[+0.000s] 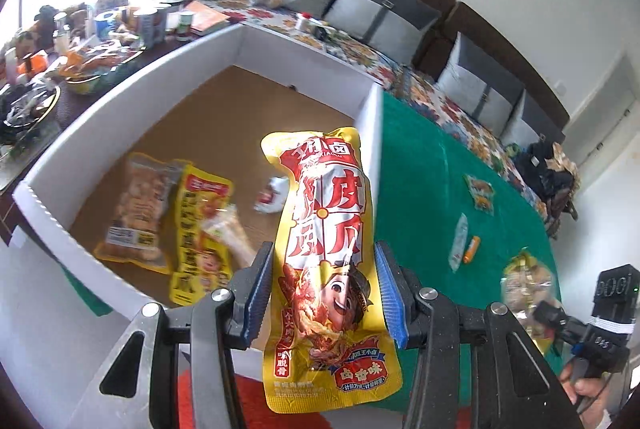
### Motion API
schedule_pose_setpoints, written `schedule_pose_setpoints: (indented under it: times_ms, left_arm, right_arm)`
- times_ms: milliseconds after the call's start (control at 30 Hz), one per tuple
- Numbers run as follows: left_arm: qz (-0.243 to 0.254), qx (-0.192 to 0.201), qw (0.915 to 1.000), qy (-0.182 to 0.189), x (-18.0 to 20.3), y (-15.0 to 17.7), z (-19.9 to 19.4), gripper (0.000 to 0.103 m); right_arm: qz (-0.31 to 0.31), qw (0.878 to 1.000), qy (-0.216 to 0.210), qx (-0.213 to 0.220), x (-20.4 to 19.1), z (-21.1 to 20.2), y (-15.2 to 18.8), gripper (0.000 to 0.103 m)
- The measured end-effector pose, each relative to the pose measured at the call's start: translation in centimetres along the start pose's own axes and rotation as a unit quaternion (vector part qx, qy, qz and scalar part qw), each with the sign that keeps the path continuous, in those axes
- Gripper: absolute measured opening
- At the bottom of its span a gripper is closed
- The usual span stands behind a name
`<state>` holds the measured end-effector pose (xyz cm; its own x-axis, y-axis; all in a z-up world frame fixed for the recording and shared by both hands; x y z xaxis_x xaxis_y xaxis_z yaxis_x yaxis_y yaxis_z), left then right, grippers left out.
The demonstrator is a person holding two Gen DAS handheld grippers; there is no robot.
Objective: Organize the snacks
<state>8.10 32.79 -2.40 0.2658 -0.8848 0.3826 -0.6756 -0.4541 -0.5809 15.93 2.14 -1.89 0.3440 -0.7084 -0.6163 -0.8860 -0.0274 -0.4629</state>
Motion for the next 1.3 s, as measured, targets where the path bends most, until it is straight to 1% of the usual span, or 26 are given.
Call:
schedule_pose_setpoints:
  times_ms: [100, 167, 233, 333, 400, 433, 467, 500, 533, 567, 600, 667, 733, 767, 833, 867, 900, 967, 1000, 1033, 1100, 1167, 1200, 1233, 1300]
  left_arm:
    - [-0.027, 0.008, 0.9994, -0.023, -4.3, -1.1, -0.4, 0.048]
    - [-0.031, 0.007, 0.9988, -0.037, -6.2, -1.4, -0.1, 0.048]
    - [-0.034, 0.004, 0.9982, -0.049, -7.5, -1.9, 0.5, 0.048]
    - [-0.036, -0.002, 0.9976, -0.060, -8.6, -2.6, 1.9, 0.048]
    - [-0.031, -0.007, 0.9965, -0.077, -9.3, -3.0, 2.9, 0.049]
    - [-0.027, -0.008, 0.9950, -0.096, -9.7, -3.1, 3.4, 0.051]
    - [-0.025, -0.006, 0.9927, -0.118, -10.3, -3.2, 3.7, 0.054]
    - [-0.023, -0.002, 0.9892, -0.145, -10.9, -3.0, 4.0, 0.068]
    - [-0.023, 0.000, 0.9873, -0.157, -11.2, -2.7, 4.1, 0.076]
    - [-0.023, 0.005, 0.9866, -0.161, -11.2, -2.4, 4.1, 0.087]
    - [-0.021, 0.012, 0.9867, -0.161, -11.0, -2.0, 3.9, 0.088]
    - [-0.017, 0.014, 0.9879, -0.154, -10.0, -1.2, 3.5, 0.088]
    - [-0.015, 0.019, 0.9901, -0.138, -8.3, -0.6, 3.0, 0.088]
    - [-0.014, 0.023, 0.9913, -0.129, -6.9, -0.6, 2.7, 0.088]
    - [0.000, 0.032, 0.9946, -0.099, -3.1, -0.5, 2.2, 0.089]
    - [0.013, 0.033, 0.9959, -0.084, -1.1, -0.4, 2.1, 0.089]
    - [0.030, 0.033, 0.9968, -0.067, 1.4, -0.3, 2.2, 0.091]
    - [0.070, 0.030, 0.9964, -0.038, 6.6, 0.2, 2.6, 0.095]
    - [0.094, 0.027, 0.9949, -0.023, 9.3, 0.8, 3.1, 0.099]
    - [0.122, 0.020, 0.9923, -0.007, 12.2, 1.6, 3.9, 0.101]
    - [0.169, -0.003, 0.9855, 0.016, 17.4, 3.9, 6.3, 0.101]
    - [0.203, -0.030, 0.9785, 0.023, 20.9, 6.4, 9.7, 0.101]
    - [0.213, -0.040, 0.9761, 0.018, 21.8, 7.5, 11.3, 0.101]
    - [0.220, -0.050, 0.9741, 0.004, 22.5, 8.6, 13.4, 0.101]
    - [0.223, -0.068, 0.9722, -0.023, 22.6, 10.1, 17.3, 0.100]
  right_arm:
    - [-0.026, 0.999, -0.027, 0.008, -4.5, 1.0, -2.7, 0.051]
    - [-0.049, 0.998, -0.037, 0.010, -7.5, 2.3, -4.2, 0.051]
    - [-0.069, 0.997, -0.041, 0.008, -10.4, 4.0, -5.1, 0.051]
    - [-0.100, 0.994, -0.048, -0.005, -14.6, 7.9, -5.8, 0.051]
    - [-0.120, 0.992, -0.047, -0.015, -16.3, 10.7, -5.7, 0.052]
    - [-0.134, 0.990, -0.038, -0.019, -17.0, 12.1, -5.4, 0.053]
    - [-0.151, 0.988, -0.018, -0.026, -17.3, 13.5, -4.9, 0.058]
    - [-0.171, 0.984, 0.003, -0.040, -17.3, 14.7, -4.2, 0.074]
    - [-0.184, 0.981, 0.017, -0.055, -17.0, 15.6, -3.4, 0.077]
    - [-0.187, 0.980, 0.024, -0.062, -16.1, 15.5, -2.6, 0.076]
    - [-0.187, 0.980, 0.024, -0.061, -15.0, 15.1, -2.0, 0.076]
    - [-0.188, 0.981, 0.033, -0.047, -12.4, 13.0, -1.0, 0.076]
    - [-0.184, 0.981, 0.055, -0.017, -9.1, 10.6, -0.9, 0.076]
    - [-0.179, 0.981, 0.071, 0.002, -6.9, 9.0, -0.8, 0.076]
    - [-0.168, 0.977, 0.126, 0.031, -1.3, 6.3, -0.4, 0.077]
    - [-0.160, 0.973, 0.162, 0.038, 2.1, 5.1, -0.1, 0.078]
    - [-0.150, 0.967, 0.203, 0.035, 5.8, 4.0, 0.3, 0.078]
    - [-0.120, 0.954, 0.274, 0.020, 12.7, 1.7, 1.0, 0.078]
    - [-0.101, 0.949, 0.299, 0.024, 15.7, 0.0, 1.2, 0.078]
    - [-0.083, 0.942, 0.324, 0.035, 18.5, -1.9, 1.2, 0.078]
    - [-0.058, 0.925, 0.373, 0.055, 22.7, -5.3, 0.9, 0.078]
    - [-0.031, 0.909, 0.411, 0.066, 26.1, -7.7, 0.1, 0.078]
    - [-0.018, 0.904, 0.422, 0.067, 27.5, -8.4, -0.6, 0.080]
    - [-0.010, 0.901, 0.429, 0.066, 28.6, -8.7, -1.2, 0.080]
    - [-0.009, 0.895, 0.440, 0.066, 30.2, -8.9, -2.8, 0.081]
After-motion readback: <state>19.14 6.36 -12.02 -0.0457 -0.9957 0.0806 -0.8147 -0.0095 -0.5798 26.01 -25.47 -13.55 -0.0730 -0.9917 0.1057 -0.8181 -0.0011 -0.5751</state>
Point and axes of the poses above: each gripper's, at about its wrist camera, not at the fingertips, and z roughly the way its jaws point, x to its right, y to its underside, the point moved 8 cm from there along z, roughly the way its jaws point, and after that the axes turned 2 degrees about z, right-handed, at the moved point
